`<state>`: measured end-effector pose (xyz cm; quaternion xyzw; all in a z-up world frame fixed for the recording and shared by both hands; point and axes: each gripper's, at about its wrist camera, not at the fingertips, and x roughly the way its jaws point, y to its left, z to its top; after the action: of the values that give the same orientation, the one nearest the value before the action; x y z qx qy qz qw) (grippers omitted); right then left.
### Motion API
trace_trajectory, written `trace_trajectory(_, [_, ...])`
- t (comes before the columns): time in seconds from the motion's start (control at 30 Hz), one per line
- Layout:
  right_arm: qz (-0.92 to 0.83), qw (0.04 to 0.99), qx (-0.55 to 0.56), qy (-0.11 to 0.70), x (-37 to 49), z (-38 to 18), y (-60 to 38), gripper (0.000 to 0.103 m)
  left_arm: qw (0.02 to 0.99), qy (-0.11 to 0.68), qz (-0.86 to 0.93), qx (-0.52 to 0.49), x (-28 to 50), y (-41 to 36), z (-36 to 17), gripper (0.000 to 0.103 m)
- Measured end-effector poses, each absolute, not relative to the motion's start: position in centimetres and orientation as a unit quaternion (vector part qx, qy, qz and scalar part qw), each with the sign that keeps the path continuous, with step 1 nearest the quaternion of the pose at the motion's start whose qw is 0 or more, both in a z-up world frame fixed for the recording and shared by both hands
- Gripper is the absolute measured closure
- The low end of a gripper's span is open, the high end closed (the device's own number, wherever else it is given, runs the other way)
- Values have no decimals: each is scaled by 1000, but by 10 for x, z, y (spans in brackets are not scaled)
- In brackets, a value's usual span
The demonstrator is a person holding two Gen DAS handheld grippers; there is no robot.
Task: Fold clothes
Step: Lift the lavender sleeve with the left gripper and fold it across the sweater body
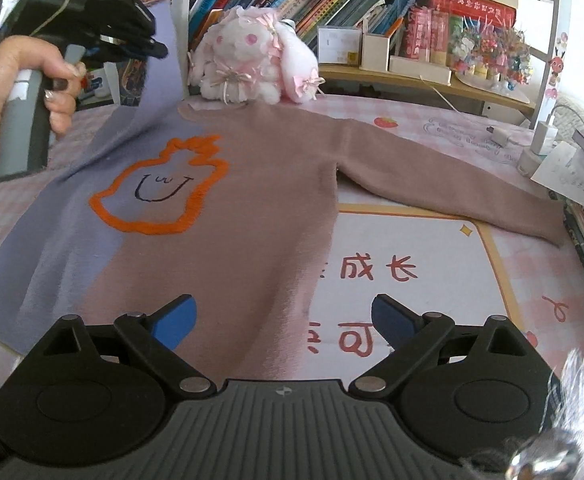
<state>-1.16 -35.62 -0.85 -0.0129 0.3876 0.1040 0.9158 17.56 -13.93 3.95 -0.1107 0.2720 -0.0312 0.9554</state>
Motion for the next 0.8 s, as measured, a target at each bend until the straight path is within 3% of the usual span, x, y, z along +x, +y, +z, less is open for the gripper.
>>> trace_trajectory(0.27, [101, 912, -16, 398, -10, -11, -369, 7, 945, 313, -38, -85, 184, -169, 12, 98])
trace_trajectory(0.4, [94, 910, -13, 403, -12, -12, -374, 7, 925, 357, -89, -90, 183, -182, 3, 70])
trace_trajectory(0.53, [103, 908, -10, 406, -9, -12, -373, 7, 929, 343, -124, -60, 157, -178, 9, 60])
trace_trajectory(0.7, [133, 902, -6, 411, 0, -17, -362, 8, 933, 353, -66, 30, 106, -137, 1, 60])
trace_trajectory(0.8, [126, 900, 1, 418, 7, -21, -357, 18, 925, 377, -10, 57, 70, -99, -10, 60])
